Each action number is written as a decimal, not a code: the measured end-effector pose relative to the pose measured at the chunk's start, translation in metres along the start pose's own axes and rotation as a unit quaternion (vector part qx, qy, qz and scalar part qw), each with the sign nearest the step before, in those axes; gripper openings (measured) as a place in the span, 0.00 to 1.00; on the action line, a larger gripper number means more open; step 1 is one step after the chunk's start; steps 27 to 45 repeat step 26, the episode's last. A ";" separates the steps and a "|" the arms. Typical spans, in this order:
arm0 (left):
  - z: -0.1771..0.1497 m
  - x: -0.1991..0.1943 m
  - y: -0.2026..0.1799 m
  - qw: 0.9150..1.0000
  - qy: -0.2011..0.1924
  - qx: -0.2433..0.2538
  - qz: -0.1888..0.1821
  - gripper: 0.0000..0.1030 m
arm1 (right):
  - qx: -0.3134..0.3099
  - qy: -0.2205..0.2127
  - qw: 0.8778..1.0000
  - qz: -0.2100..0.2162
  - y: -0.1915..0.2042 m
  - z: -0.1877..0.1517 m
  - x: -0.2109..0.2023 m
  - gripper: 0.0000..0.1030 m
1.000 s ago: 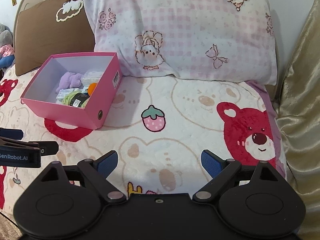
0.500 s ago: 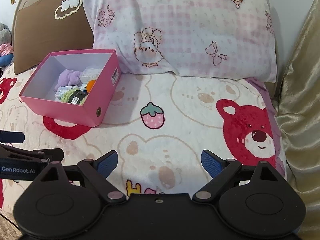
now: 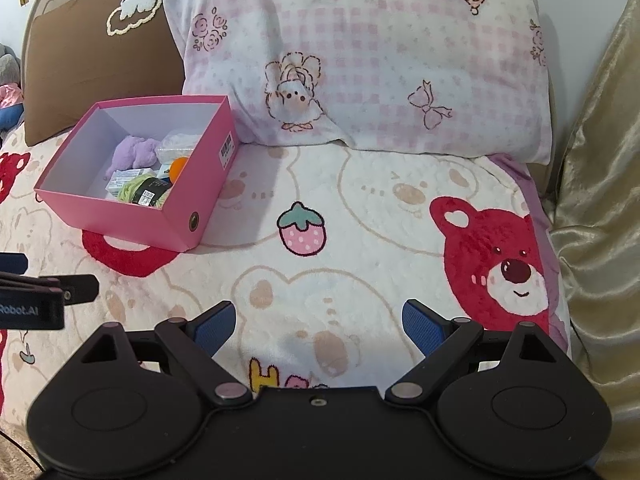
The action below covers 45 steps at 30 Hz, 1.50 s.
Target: Organize objects
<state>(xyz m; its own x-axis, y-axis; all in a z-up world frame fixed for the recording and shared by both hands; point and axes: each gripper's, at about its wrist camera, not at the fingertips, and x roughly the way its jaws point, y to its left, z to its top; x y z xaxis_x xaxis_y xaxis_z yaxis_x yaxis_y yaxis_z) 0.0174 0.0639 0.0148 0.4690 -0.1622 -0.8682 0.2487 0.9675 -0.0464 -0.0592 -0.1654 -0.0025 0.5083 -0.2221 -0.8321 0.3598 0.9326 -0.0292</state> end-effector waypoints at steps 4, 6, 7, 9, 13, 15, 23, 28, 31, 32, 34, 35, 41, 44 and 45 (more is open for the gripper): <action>0.001 0.001 0.004 1.000 0.003 -0.003 0.000 0.99 | -0.002 0.001 1.000 -0.001 0.000 0.000 0.001 0.90; 0.001 0.002 0.003 1.000 0.004 -0.004 0.002 0.99 | -0.001 0.001 1.000 0.000 0.001 -0.001 0.001 0.90; 0.001 0.002 0.004 1.000 0.005 -0.004 0.002 0.99 | -0.001 0.001 1.000 0.000 0.000 -0.001 0.002 0.90; 0.001 0.002 0.003 1.000 0.005 -0.004 0.001 1.00 | -0.001 0.001 1.000 -0.001 -0.001 -0.001 0.003 0.90; 0.000 0.002 0.001 1.000 0.005 -0.003 0.002 0.99 | -0.003 0.002 1.000 0.000 -0.002 -0.002 0.004 0.90; 0.000 0.003 0.001 1.000 0.005 0.000 0.005 1.00 | -0.006 0.003 1.000 0.001 -0.002 -0.002 0.004 0.90; -0.001 0.003 -0.001 1.000 0.011 0.002 0.000 1.00 | -0.007 0.002 1.000 0.001 -0.002 -0.003 0.004 0.90; -0.002 0.003 -0.001 1.000 0.012 0.003 -0.001 1.00 | -0.010 0.003 1.000 0.000 -0.001 -0.003 0.004 0.90; -0.002 0.003 -0.001 1.000 0.012 0.003 -0.001 1.00 | -0.010 0.003 1.000 0.000 -0.001 -0.003 0.004 0.90; -0.002 0.003 -0.001 1.000 0.012 0.003 -0.001 1.00 | -0.010 0.003 1.000 0.000 -0.001 -0.003 0.004 0.90; -0.002 0.003 -0.001 1.000 0.012 0.003 -0.001 1.00 | -0.010 0.003 1.000 0.000 -0.001 -0.003 0.004 0.90; -0.002 0.003 -0.001 1.000 0.012 0.003 -0.001 1.00 | -0.010 0.003 1.000 0.000 -0.001 -0.003 0.004 0.90; -0.002 0.003 -0.001 1.000 0.012 0.003 -0.001 1.00 | -0.010 0.003 1.000 0.000 -0.001 -0.003 0.004 0.90; -0.002 0.003 -0.001 1.000 0.012 0.003 -0.001 1.00 | -0.010 0.003 1.000 0.000 -0.001 -0.003 0.004 0.90; -0.002 0.003 -0.001 1.000 0.012 0.003 -0.001 1.00 | -0.010 0.003 1.000 0.000 -0.001 -0.003 0.004 0.90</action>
